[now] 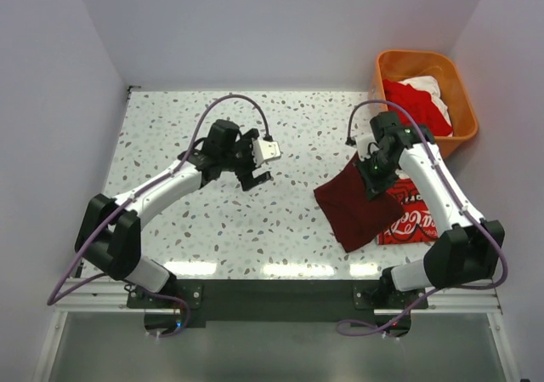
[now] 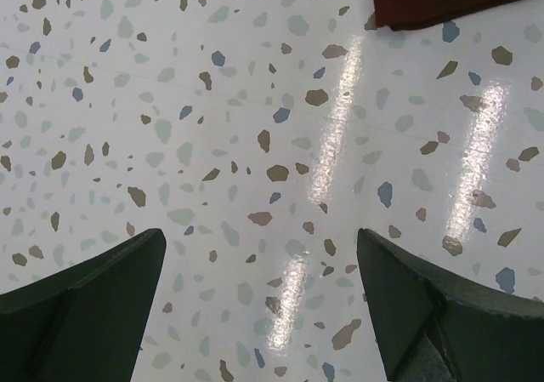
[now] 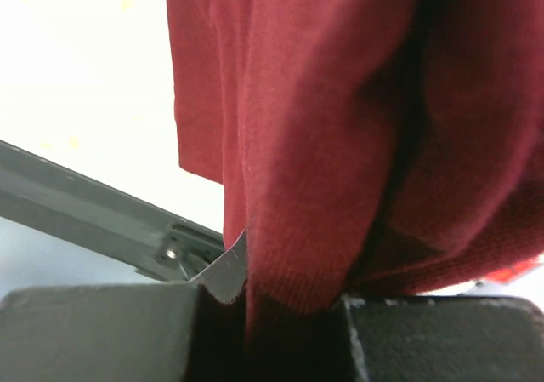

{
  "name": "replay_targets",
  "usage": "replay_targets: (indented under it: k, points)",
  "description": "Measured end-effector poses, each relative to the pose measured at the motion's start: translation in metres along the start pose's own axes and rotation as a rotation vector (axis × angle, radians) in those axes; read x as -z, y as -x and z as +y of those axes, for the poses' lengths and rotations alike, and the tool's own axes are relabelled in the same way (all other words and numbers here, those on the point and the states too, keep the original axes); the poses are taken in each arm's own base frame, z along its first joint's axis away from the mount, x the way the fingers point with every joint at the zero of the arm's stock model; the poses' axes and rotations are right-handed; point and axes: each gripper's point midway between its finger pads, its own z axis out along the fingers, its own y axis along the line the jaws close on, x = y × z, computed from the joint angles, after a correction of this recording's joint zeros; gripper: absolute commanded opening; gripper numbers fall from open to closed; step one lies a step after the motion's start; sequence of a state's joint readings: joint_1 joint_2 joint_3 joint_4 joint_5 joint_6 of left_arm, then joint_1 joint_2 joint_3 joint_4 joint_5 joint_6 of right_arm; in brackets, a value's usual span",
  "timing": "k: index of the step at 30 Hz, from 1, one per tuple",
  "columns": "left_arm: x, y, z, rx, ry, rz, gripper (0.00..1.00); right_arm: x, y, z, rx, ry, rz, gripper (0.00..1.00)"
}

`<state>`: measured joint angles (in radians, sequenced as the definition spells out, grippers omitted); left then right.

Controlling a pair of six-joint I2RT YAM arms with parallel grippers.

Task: Fold and stack the t-shirts
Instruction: Neatly place the folded tshirt to the corner

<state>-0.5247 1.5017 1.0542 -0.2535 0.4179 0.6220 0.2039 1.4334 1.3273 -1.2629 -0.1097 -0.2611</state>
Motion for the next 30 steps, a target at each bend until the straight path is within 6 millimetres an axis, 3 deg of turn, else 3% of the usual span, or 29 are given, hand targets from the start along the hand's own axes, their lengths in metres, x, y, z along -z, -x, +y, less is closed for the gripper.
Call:
replay_targets:
  k: [4, 13, 24, 30]
  points:
    - [-0.005, -0.002, 0.003, 0.002, -0.005, 0.011, 1.00, 0.014, -0.010, -0.008, -0.010, -0.027, -0.004, 0.00]
    - [-0.012, -0.005, 0.006, -0.006, -0.011, 0.032, 1.00, 0.045, -0.010, -0.018, -0.037, -0.085, -0.099, 0.00]
    - [-0.020, -0.012, 0.006, 0.001, -0.028, 0.057, 1.00, 0.062, -0.018, -0.022, -0.063, -0.116, -0.154, 0.00]
    - [-0.022, -0.011, 0.007, 0.004, -0.034, 0.058, 1.00, 0.065, -0.021, -0.035, -0.109, -0.133, -0.158, 0.00]
